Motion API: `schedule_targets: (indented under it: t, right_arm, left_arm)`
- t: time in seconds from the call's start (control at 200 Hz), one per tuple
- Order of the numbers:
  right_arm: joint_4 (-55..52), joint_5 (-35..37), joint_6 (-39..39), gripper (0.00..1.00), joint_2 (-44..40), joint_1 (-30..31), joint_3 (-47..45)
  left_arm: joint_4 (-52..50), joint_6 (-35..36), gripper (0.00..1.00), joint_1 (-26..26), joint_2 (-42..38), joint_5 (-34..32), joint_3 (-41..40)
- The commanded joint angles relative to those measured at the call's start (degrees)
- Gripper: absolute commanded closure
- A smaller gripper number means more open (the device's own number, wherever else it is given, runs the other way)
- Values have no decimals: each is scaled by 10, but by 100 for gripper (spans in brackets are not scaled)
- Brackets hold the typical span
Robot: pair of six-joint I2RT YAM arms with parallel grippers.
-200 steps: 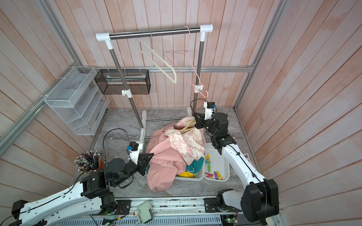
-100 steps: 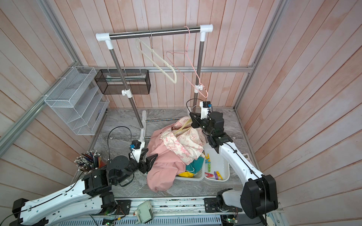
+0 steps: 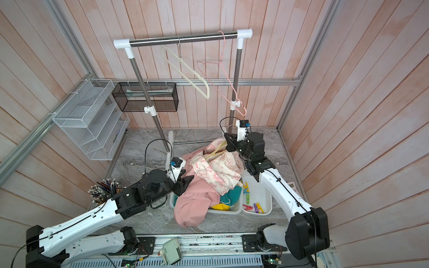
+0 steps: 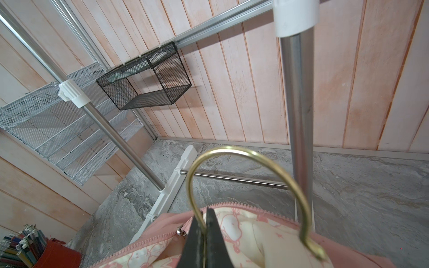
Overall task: Remove the clothespins securing jackets to the hanger
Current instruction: Remove the jacket from the hanger.
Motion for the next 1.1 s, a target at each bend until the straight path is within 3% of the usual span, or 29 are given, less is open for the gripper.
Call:
schedule_targets:
  t: [0.0,0.155,0.53,1.095]
  right_arm:
    - [5,10,-4,100,-15,5,26]
    - [-3,28,-10,100,-9,3,31]
    - [18,14,38,100,23,-66,38]
    - [45,-31,79,100,24,-92,35]
  left_arm:
    - [1,3,68,2,0,20,-3]
    - [24,-2,100,2,-27,9,-29]
    - [42,-40,100,2,-101,-17,-104]
    - [115,-78,100,2,-159,3,-163]
